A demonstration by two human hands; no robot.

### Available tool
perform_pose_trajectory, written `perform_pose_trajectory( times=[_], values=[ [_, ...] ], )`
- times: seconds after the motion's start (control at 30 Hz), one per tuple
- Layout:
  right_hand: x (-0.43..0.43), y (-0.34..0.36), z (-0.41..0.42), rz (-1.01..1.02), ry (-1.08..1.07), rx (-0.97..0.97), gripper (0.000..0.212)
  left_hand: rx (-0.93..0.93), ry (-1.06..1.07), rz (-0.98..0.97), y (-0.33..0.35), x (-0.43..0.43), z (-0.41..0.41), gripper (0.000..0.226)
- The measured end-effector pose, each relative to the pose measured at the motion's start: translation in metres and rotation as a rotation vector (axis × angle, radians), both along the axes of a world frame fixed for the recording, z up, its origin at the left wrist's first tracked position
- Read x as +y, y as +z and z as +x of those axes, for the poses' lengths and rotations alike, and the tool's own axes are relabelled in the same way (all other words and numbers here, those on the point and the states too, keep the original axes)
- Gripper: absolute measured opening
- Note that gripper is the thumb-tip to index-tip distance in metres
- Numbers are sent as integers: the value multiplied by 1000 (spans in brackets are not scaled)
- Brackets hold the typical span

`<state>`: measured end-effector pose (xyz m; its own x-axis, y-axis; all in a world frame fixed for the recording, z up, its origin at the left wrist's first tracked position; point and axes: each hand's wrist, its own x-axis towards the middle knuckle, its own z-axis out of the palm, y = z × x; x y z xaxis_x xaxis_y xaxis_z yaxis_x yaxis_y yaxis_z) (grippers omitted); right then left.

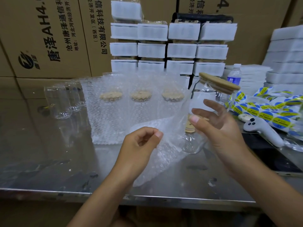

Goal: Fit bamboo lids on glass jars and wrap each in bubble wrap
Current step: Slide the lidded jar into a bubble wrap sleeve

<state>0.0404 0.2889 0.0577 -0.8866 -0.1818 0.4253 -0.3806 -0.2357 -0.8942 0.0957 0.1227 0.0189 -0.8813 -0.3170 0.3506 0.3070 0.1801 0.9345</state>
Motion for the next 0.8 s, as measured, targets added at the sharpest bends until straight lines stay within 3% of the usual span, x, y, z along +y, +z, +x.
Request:
perform_pose_trajectory(
  times=[0.17, 0.23, 0.4, 0.47, 0.6, 0.8],
  values=[
    [-3, 2, 4, -3, 31, 15, 59, 125, -33, 6, 5, 0, 9, 26],
    [-8, 4, 6, -2, 18, 30, 61, 191, -56, -55, 4, 2, 14, 27],
    [-20, 6, 10, 3, -64, 32, 69, 129, -9, -523, -9, 7, 21, 96],
    [-26, 7, 10, 27, -91, 21, 69, 152, 96, -716, -10, 12, 17, 110],
    [-37, 8, 14, 68, -82, -7, 74, 207, 206, -645, -3, 15, 11, 106],
    [-46, 17, 19, 210, -15, -7, 97, 232, 235, -553, 11, 12, 7, 109]
  ],
)
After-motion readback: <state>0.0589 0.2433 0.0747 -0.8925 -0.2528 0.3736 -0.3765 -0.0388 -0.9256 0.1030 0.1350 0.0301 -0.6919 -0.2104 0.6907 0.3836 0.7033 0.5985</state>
